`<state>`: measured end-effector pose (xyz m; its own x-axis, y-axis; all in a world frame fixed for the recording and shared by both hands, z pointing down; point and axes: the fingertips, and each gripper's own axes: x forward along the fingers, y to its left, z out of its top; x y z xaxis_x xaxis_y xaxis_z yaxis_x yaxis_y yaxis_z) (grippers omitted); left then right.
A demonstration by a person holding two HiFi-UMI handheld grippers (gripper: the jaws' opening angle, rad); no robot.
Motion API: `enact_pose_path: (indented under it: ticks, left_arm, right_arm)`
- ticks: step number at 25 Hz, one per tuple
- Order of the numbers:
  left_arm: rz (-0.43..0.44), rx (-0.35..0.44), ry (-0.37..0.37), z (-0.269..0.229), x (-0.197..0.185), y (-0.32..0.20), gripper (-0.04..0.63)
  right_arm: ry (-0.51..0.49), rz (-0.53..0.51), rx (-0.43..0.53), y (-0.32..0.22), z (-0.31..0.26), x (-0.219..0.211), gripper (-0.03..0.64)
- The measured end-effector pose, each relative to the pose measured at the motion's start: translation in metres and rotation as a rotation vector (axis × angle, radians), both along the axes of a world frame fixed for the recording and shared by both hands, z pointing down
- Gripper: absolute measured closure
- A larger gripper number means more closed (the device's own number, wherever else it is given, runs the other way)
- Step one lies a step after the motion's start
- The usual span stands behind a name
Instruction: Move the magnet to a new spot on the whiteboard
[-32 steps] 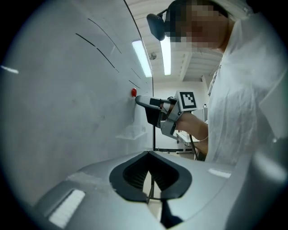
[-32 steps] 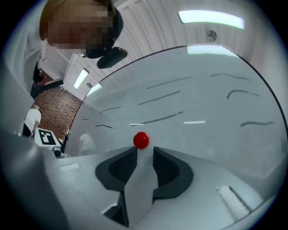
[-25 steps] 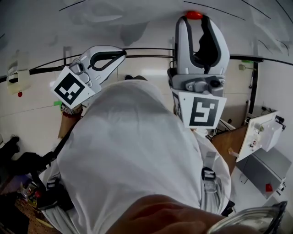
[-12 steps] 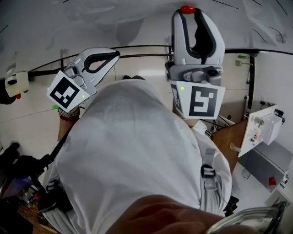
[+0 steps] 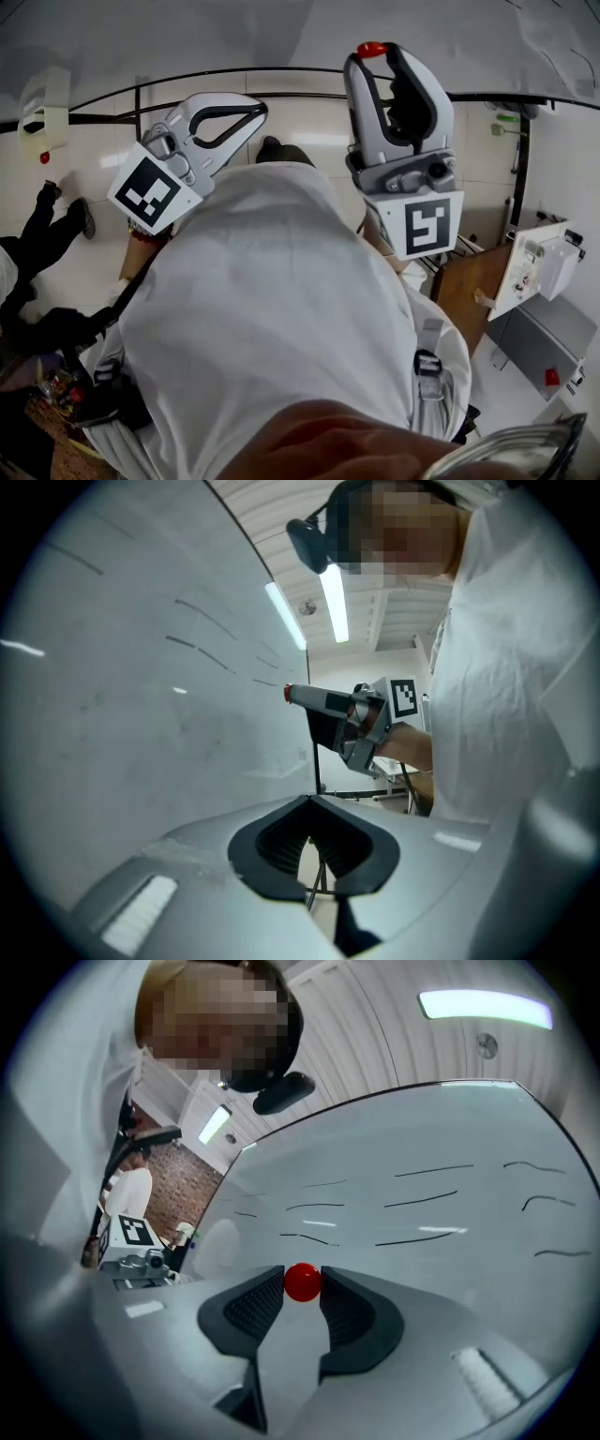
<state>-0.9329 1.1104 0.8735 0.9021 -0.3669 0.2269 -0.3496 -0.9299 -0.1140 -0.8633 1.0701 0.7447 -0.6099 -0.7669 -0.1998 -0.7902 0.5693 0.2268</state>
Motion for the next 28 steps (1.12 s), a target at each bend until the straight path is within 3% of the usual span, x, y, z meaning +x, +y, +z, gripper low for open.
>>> enact_pose_path:
  ticks: [7, 11, 13, 16, 18, 25, 28]
  left_arm:
    - [0.173, 0.071, -0.017, 0.001, -0.025, 0.092, 0.591]
    - [0.232, 0.033, 0.02, 0.007, -0.024, 0.128, 0.591]
    - [0.261, 0.039, -0.004, 0.012, -0.022, 0.144, 0.591]
    - [0.259, 0.103, -0.088, 0.008, -0.004, 0.165, 0.591]
    - [0.262, 0.118, -0.102, 0.003, 0.005, 0.177, 0.591]
    - [0.15, 0.076, -0.132, 0.012, -0.03, 0.164, 0.591]
    - [0.138, 0.053, -0.138, 0.014, -0.028, 0.169, 0.591]
  right_arm:
    - [0.004, 0.041, -0.115, 0.058, 0.05, -0.025, 0.495]
    - [0.023, 0.091, -0.136, 0.1, 0.049, -0.025, 0.495]
    - [0.015, 0.117, -0.157, 0.118, 0.053, -0.021, 0.495]
    - [-0.032, 0.126, -0.173, 0.148, 0.052, 0.002, 0.495]
    - [-0.027, 0.129, -0.159, 0.161, 0.046, 0.013, 0.495]
    - [-0.063, 0.095, -0.135, 0.162, 0.045, -0.008, 0.495]
    - [-0.046, 0.089, -0.137, 0.177, 0.043, -0.004, 0.495]
